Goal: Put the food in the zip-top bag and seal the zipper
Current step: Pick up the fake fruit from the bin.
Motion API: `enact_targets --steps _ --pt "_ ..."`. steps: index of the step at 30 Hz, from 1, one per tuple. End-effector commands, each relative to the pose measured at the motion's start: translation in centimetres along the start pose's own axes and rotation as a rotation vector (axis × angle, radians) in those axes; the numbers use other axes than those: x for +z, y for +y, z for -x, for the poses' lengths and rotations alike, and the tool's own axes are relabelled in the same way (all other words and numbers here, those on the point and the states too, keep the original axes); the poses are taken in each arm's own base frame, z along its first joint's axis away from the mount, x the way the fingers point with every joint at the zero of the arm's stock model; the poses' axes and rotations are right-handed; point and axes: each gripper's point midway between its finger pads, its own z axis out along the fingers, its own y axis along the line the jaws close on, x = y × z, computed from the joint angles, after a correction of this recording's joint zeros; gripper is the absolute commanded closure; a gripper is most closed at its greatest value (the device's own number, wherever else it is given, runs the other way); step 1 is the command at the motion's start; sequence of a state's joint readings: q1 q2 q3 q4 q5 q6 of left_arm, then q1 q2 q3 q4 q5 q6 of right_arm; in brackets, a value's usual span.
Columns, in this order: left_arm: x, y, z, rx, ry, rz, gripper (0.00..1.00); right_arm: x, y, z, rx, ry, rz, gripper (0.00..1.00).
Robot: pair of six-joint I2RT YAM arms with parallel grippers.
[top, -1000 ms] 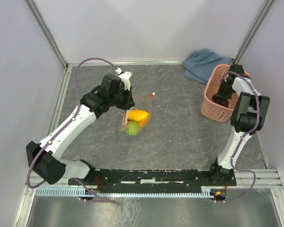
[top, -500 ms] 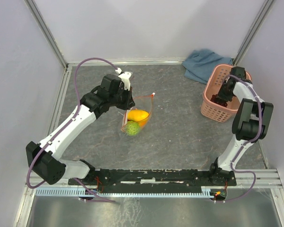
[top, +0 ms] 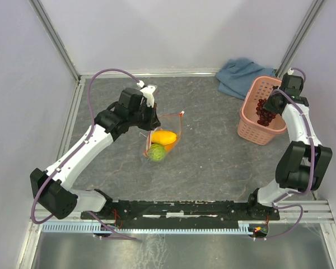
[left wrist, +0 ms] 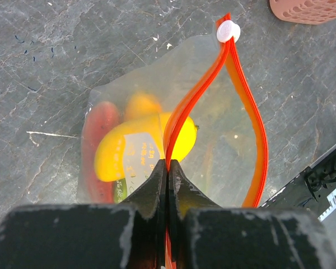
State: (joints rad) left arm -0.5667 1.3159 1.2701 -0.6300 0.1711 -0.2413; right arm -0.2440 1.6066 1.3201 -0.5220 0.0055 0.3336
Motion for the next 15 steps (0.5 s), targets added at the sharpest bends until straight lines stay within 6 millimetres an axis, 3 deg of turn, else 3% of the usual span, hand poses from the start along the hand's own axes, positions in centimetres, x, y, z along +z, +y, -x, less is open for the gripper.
enact_targets --steps 1,9,15 --pt "-1.1 -1.0 1.9 0.049 -0.078 -0.052 0.97 -3.3 0.8 4.0 0.018 -0.169 0.018 0.98" --pt "-1.0 -1.3 1.9 0.052 -0.077 -0.069 0.97 -8.4 2.8 6.9 -0.003 -0.292 0.102 0.98" --pt "-0.9 -1.6 1.8 0.054 -0.073 -0.09 0.97 -12.6 6.7 7.9 -0.077 -0.344 0.239 0.98"
